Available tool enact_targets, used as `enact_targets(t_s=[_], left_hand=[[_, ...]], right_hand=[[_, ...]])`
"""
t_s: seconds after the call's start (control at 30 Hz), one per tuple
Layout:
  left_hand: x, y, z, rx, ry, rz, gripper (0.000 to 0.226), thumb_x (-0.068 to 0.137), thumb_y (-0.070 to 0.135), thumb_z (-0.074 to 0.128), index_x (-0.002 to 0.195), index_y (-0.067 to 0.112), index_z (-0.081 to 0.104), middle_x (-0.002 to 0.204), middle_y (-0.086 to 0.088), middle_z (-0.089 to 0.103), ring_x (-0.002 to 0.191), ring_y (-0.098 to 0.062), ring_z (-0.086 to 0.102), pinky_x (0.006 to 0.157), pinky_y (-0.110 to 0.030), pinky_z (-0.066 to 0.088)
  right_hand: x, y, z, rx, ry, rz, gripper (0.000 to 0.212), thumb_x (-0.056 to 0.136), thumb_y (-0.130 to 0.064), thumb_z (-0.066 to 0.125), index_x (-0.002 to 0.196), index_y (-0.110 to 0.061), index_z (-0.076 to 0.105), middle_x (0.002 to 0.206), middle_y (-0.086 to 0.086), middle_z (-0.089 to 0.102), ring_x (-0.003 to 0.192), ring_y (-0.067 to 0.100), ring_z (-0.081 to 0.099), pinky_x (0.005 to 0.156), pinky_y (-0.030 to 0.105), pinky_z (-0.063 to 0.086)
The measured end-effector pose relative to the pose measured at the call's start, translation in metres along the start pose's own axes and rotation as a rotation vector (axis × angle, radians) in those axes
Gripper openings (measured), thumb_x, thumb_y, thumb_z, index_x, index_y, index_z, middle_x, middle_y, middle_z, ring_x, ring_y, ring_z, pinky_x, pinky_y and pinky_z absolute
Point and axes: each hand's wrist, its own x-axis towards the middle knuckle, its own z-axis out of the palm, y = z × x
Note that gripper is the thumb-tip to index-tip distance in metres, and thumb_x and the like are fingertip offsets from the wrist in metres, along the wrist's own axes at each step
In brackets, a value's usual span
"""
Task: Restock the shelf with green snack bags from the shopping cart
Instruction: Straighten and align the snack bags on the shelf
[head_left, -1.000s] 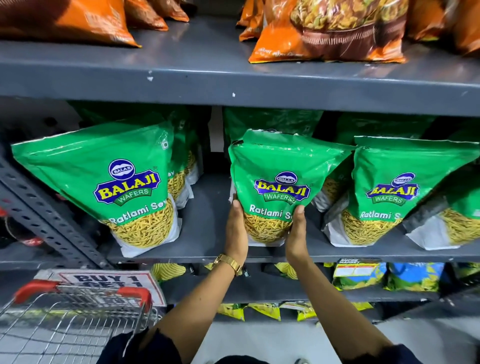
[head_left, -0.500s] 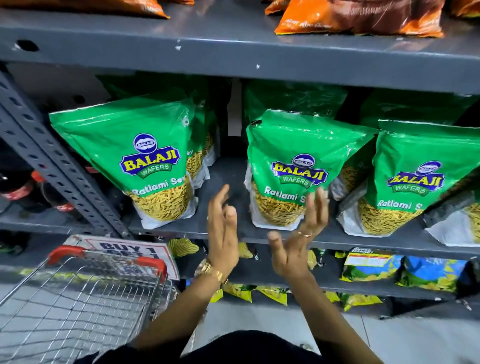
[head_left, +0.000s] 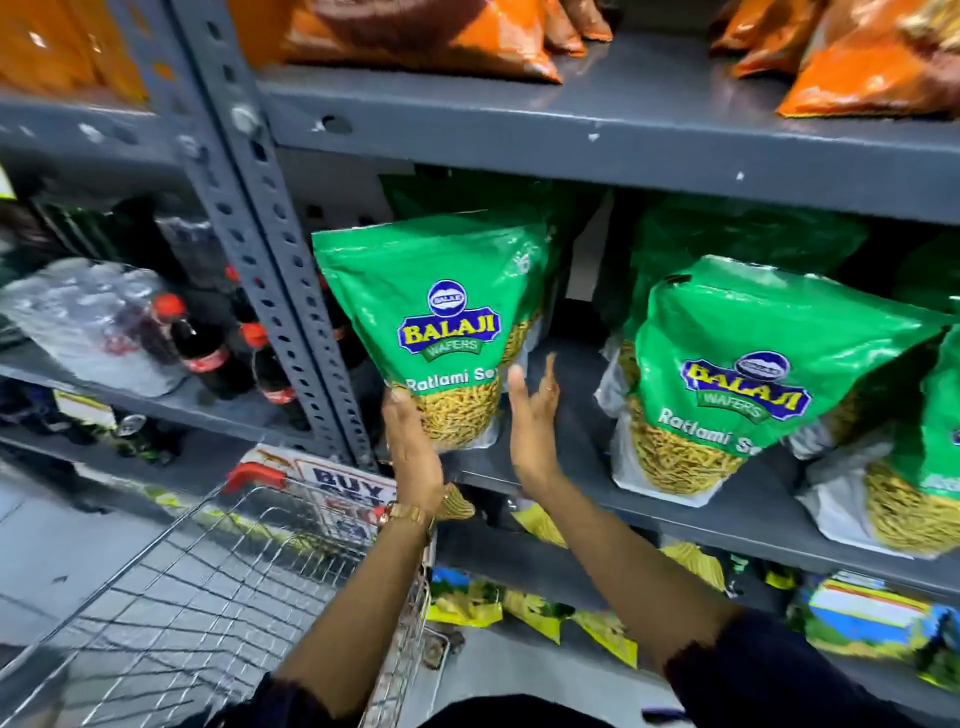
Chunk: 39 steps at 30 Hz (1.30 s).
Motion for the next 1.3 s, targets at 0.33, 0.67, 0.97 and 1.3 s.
enact_targets(t_s=[0.33,0.67,0.97,1.3], left_hand=[[0.035,0.007,-0.003,-0.042,-0.147,-0.148,0.067,0.089,0.070,0.025,0.121,0.025,0.063,0.118,0.000,0.071,0.109,-0.016,0.068,0.099,-0.035,0.051],[0.039,0.004,-0.007,-0.028,-0.118,-0.231,0.068,0.072,0.085,0.034,0.101,0.038,0.071,0.112,0.002,0.074,0.108,-0.019,0.069,0.104,-0.045,0.049],[0.058,0.019,0.000,0.053,-0.152,-0.171,0.056,0.086,0.069,0.024,0.077,0.045,0.073,0.081,0.011,0.077,0.083,-0.015,0.073,0.092,-0.052,0.056],[0.060,0.008,0.003,0.028,-0.350,-0.233,0.101,0.061,0.092,0.042,0.127,0.018,0.058,0.122,-0.014,0.068,0.111,-0.032,0.068,0.093,-0.047,0.056]], right_hand=[[-0.002,0.027,0.038,0.177,-0.077,0.012,0.097,0.074,-0.081,0.055,0.153,-0.041,0.016,0.159,-0.003,0.036,0.147,0.018,0.036,0.120,0.054,0.031],[0.003,0.023,0.030,0.277,-0.136,0.002,0.088,0.078,-0.068,0.059,0.151,-0.027,0.030,0.144,0.003,0.057,0.131,0.017,0.057,0.110,0.044,0.047],[0.010,0.025,0.026,0.280,-0.114,-0.031,0.095,0.075,-0.070,0.064,0.153,-0.034,0.024,0.147,0.003,0.051,0.133,0.019,0.055,0.106,0.042,0.050],[0.013,0.032,0.024,0.310,-0.046,-0.052,0.088,0.079,-0.063,0.063,0.143,-0.007,0.040,0.127,0.006,0.065,0.116,0.016,0.065,0.092,0.031,0.057]])
